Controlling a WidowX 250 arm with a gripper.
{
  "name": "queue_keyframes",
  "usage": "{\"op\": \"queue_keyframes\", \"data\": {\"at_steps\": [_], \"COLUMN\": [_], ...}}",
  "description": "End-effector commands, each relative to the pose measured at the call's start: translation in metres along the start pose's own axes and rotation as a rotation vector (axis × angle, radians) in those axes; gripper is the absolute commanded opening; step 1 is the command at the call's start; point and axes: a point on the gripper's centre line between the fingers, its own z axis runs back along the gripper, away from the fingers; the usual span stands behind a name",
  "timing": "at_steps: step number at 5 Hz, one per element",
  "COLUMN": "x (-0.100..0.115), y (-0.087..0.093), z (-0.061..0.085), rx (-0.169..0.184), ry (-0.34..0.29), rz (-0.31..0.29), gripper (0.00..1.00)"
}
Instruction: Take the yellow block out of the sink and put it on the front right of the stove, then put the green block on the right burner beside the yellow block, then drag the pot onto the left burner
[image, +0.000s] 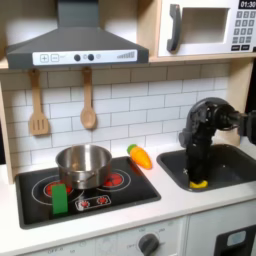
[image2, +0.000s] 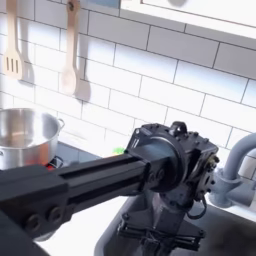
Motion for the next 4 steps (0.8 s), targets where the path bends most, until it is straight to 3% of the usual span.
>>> {"op": "queue_keyframes", "data": {"at_steps": [1, 3, 4], "x": [0.001, 0.011, 0.016], "y": [-0.01, -0.026, -0.028], "z": [-0.001, 0.001, 0.005], "rx": [-0.004, -0.061, -0.05], "ry": [0.023, 0.025, 0.008], "rz": [-0.017, -0.001, 0.001], "gripper": [1.0, 1.0, 1.0]}}
